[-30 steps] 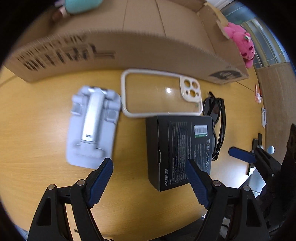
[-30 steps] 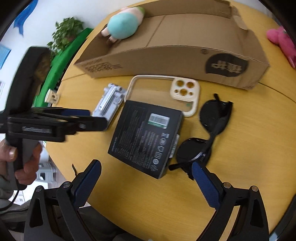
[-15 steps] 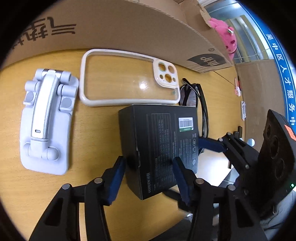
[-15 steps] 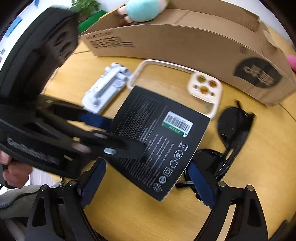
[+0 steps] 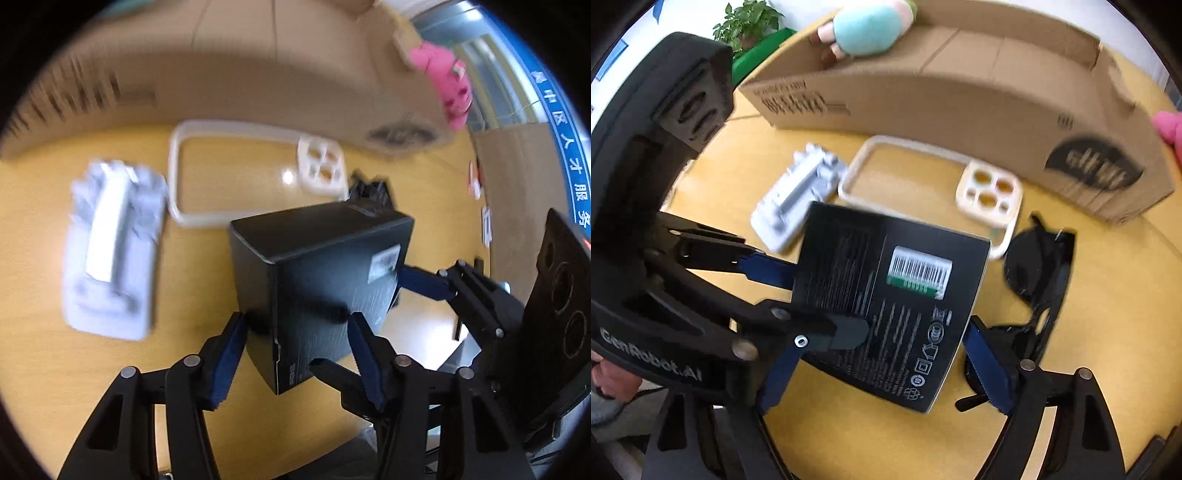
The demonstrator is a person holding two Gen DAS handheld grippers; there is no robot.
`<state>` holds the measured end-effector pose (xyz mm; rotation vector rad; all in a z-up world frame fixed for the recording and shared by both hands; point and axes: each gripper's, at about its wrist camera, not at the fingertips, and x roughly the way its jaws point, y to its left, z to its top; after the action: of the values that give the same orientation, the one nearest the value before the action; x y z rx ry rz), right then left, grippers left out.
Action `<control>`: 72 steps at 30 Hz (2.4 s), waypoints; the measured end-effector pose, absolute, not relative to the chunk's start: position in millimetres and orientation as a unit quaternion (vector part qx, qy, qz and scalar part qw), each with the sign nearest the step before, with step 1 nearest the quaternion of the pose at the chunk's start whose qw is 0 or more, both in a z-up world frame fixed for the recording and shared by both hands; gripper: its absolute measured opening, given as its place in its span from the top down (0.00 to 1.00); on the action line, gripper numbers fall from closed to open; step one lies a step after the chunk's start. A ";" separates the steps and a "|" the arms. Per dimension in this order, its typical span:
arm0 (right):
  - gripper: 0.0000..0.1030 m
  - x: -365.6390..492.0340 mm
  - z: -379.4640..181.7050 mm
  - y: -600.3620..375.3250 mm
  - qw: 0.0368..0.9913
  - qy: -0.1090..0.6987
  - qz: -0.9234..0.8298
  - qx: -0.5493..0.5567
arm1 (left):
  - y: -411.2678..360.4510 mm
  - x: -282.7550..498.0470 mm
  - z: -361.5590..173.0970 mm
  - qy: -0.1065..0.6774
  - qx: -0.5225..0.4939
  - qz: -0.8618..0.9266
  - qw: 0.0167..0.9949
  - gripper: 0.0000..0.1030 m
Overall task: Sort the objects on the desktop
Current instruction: 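Grasp the black product box with the left gripper and lift it, then carry the black box with the left gripper over the cardboard box, then lower the black box into the cardboard box and open the left gripper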
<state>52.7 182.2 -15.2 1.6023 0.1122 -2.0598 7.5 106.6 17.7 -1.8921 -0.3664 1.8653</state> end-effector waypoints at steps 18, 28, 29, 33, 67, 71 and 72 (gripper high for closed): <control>0.19 -20.8 231.2 159.0 0.204 0.020 -0.913 0.354 | 95.1 -86.2 293.1 -0.056 -0.446 0.868 0.213 0.48; 0.19 -64.4 344.4 143.3 0.186 0.033 -0.956 0.227 | 98.8 -138.1 415.8 -0.021 -0.315 0.925 0.211 0.48; 0.19 -70.7 350.6 141.4 0.185 0.032 -0.957 0.220 | 97.8 -144.5 419.8 -0.022 -0.310 0.927 0.211 0.48; 0.19 -90.6 356.9 139.9 0.185 0.031 -0.958 0.216 | 89.4 -173.4 418.1 -0.038 -0.310 0.926 0.211 0.48; 0.19 -287.9 39.5 137.8 0.158 -0.015 -0.832 0.531 | 91.2 -342.5 55.0 -0.124 -0.590 0.777 0.182 0.48; 0.19 -298.8 21.7 132.9 0.165 -0.016 -0.824 0.542 | 90.0 -354.3 37.1 -0.127 -0.605 0.768 0.167 0.48; 0.19 -303.2 15.8 131.8 0.168 -0.018 -0.820 0.547 | 88.5 -356.9 32.4 -0.130 -0.610 0.765 0.163 0.48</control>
<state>-303.2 131.8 15.8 1.5544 -0.0517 -2.3325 -356.9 88.5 32.4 -1.7394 -0.3695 2.1824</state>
